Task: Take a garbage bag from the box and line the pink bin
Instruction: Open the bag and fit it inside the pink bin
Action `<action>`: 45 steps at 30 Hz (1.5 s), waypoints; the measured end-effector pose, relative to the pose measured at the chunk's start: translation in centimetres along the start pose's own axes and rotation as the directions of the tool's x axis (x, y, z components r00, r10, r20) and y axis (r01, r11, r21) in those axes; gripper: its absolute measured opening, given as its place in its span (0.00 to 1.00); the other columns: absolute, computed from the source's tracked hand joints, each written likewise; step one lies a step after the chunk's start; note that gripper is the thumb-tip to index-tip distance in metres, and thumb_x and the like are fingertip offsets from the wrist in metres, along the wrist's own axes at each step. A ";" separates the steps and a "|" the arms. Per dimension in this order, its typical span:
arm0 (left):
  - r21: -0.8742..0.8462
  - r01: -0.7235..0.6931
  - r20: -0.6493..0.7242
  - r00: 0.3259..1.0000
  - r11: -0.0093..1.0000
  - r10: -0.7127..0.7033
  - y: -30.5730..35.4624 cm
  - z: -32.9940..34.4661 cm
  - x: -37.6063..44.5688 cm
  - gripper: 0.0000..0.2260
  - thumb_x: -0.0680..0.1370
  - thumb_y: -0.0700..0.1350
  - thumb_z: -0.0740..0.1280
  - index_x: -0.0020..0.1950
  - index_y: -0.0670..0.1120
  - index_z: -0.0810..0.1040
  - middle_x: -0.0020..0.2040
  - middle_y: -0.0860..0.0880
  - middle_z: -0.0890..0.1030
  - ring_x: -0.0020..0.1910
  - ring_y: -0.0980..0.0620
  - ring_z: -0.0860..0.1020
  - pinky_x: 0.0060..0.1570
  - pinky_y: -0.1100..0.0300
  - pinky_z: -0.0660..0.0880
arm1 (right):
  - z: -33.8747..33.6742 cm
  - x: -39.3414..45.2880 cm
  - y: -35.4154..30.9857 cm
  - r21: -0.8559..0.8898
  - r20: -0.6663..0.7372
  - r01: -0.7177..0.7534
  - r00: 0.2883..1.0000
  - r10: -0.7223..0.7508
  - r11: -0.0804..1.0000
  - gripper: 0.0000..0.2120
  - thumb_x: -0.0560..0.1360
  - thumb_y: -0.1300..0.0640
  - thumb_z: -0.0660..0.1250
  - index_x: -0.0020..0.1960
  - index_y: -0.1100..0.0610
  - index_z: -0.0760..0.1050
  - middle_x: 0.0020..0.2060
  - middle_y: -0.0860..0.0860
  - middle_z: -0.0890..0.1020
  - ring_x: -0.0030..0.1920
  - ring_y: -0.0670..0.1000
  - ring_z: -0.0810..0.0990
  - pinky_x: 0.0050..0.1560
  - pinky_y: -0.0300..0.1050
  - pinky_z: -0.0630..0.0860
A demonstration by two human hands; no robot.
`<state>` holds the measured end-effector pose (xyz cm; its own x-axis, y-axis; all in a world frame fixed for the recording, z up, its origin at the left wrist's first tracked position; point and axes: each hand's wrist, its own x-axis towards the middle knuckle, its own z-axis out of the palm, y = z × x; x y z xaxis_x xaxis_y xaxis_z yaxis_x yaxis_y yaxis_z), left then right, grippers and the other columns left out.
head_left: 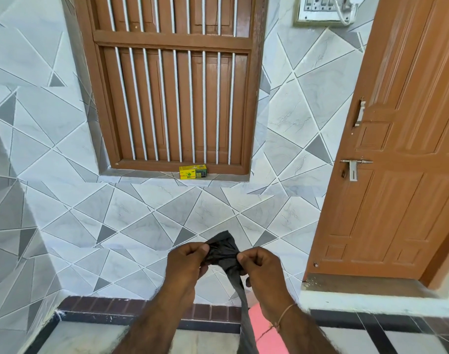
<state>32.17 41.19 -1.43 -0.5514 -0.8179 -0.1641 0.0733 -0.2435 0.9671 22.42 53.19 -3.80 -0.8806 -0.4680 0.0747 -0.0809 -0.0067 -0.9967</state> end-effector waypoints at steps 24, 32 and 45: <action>0.321 -0.323 -0.105 0.922 0.890 0.372 0.2 -1.3 0.0 0.09 0.75 0.38 0.70 0.40 0.46 0.70 0.37 0.46 0.80 0.30 0.50 0.79 0.35 0.57 0.78 | 0.8 2.1 0.8 -0.145 -0.289 -0.034 0.957 -0.009 0.989 0.08 0.72 0.60 0.66 0.34 0.59 0.76 0.30 0.55 0.80 0.33 0.57 0.77 0.36 0.50 0.73; 0.247 -0.289 -0.036 0.951 0.925 0.307 -0.1 -0.1 0.0 0.18 0.76 0.27 0.59 0.41 0.45 0.83 0.42 0.49 0.83 0.45 0.48 0.82 0.49 0.56 0.79 | 0.4 0.5 1.7 -0.669 0.228 0.460 0.874 -0.428 0.584 0.29 0.68 0.62 0.69 0.68 0.50 0.70 0.59 0.42 0.73 0.62 0.44 0.70 0.66 0.41 0.66; 0.869 -0.252 0.058 0.907 0.426 0.418 -0.8 -4.7 2.4 0.13 0.74 0.33 0.61 0.48 0.45 0.83 0.49 0.44 0.83 0.51 0.44 0.81 0.54 0.56 0.76 | -1.9 3.1 0.8 -0.290 -0.243 -0.032 0.969 -0.042 0.956 0.11 0.76 0.66 0.64 0.38 0.53 0.76 0.40 0.58 0.83 0.34 0.54 0.82 0.38 0.47 0.80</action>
<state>34.71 36.99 -3.55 -0.5180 -0.8129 0.2663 -0.5515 0.5553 0.6225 18.79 53.41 -4.35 -0.9635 -0.2385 0.1219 -0.1853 0.2650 -0.9463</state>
